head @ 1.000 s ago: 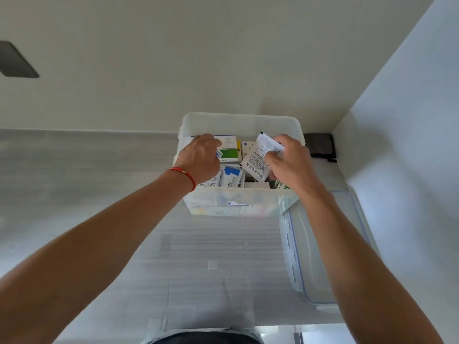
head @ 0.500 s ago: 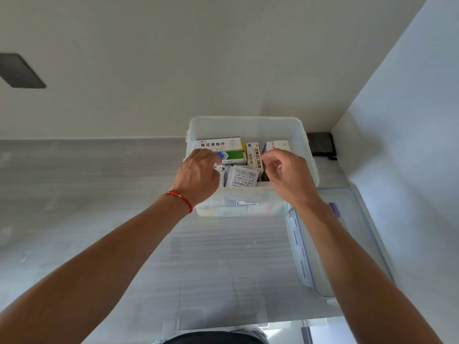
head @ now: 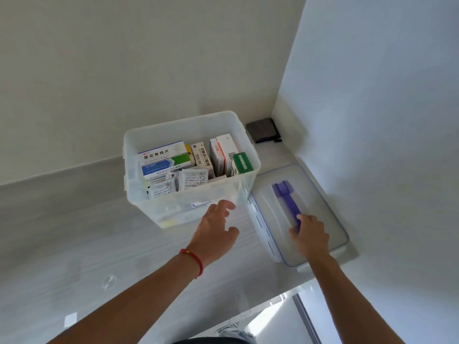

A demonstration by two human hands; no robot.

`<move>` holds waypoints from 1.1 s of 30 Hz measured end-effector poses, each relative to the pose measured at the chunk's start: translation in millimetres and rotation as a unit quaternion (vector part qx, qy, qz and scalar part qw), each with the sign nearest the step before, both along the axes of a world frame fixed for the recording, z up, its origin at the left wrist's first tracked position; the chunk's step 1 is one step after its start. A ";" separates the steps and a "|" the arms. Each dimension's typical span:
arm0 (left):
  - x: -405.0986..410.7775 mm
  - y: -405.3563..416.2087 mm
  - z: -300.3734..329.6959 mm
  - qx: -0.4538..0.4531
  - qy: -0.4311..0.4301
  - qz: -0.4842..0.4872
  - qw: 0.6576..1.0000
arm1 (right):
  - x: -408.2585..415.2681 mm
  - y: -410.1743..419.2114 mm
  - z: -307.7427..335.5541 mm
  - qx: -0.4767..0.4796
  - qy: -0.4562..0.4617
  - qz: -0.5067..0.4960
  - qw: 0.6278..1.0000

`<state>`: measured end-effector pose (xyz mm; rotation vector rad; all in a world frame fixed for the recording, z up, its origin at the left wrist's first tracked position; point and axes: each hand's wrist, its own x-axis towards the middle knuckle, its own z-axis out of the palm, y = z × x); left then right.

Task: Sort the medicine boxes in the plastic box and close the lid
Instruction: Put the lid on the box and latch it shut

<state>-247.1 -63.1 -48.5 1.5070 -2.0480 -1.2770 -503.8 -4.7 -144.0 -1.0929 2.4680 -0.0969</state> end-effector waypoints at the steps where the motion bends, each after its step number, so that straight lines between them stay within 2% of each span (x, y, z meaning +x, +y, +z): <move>1: -5.4 -1.1 -3.9 0.031 -0.008 -0.006 0.999 | 2.3 2.6 -5.5 -0.006 0.025 0.014 1.000; 10: -17.5 -12.2 -19.6 0.066 -0.052 0.005 0.996 | -9.5 -24.4 -18.3 -0.006 0.141 0.039 0.989; 13: -11.3 -16.3 -19.7 0.053 -0.053 0.016 0.997 | -9.8 -28.2 -21.5 0.008 0.203 0.075 0.976; 16: -5.4 -21.4 -17.0 0.041 -0.056 0.021 0.997 | -7.1 -26.0 -16.1 -0.007 0.213 0.060 0.975; 22: 0.7 -27.6 -11.3 0.015 -0.036 0.002 0.999 | -4.8 4.5 4.7 -0.091 0.104 -0.033 0.990; 27: -6.1 -24.9 -2.6 0.019 -0.010 -0.034 0.999 | -4.2 44.0 32.9 -0.221 0.012 -0.110 0.969; 31: -19.6 -26.3 23.4 0.015 0.061 -0.037 0.997 | -5.5 64.0 74.1 -0.286 -0.008 -0.128 0.950; 33: -24.9 -33.1 47.4 0.053 0.126 -0.022 0.990 | -6.3 63.7 97.2 -0.319 -0.004 -0.105 0.942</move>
